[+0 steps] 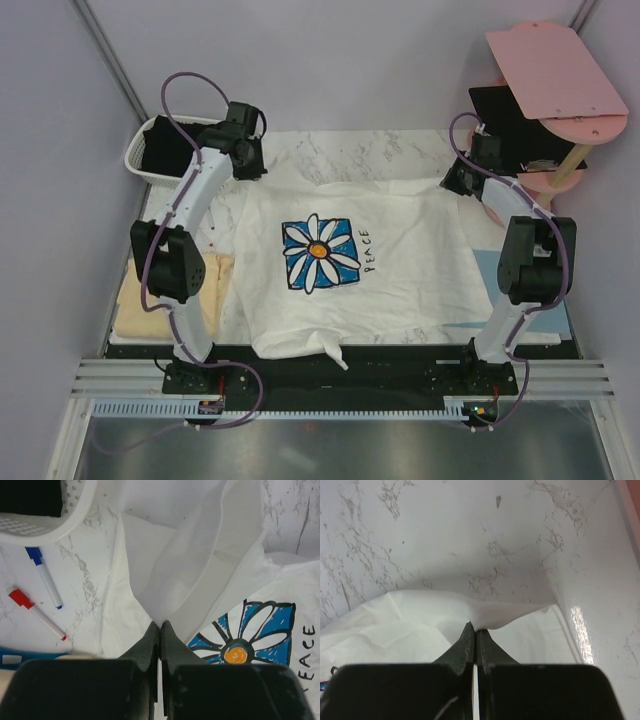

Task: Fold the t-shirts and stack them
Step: Fold the flattened tshirt in 1/3 of the way

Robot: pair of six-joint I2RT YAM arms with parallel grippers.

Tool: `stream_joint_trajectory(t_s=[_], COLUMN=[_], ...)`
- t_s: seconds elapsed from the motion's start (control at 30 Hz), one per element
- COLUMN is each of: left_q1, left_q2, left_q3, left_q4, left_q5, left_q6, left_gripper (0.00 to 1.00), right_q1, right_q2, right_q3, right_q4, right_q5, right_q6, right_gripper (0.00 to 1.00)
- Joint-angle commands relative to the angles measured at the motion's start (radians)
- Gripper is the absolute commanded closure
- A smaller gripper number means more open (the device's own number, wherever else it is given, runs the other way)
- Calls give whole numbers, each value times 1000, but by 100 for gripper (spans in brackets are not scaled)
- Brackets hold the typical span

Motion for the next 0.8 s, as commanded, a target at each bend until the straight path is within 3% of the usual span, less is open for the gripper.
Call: stream_joint_trajectory(t_s=[0.0,0.3,0.77], left_q1=[-15,-41,-97], left_q2=[-157,-240,-318], left_q3=[-106,-399,-611], left_q4=[3,5,6], left_q5=[-11,-49,-123], left_q6=[-54,-86,-186], left_gripper=[98,98,98], right_q1=[-1,-1,-15], right_q2=[-82,-133,-121], right_q3=[-45,-130,-173], right_q4=[-65,-143,-227], right_q5=[5,52,169], right_q6=[-19,-32,-36], right_gripper=[100,100,100])
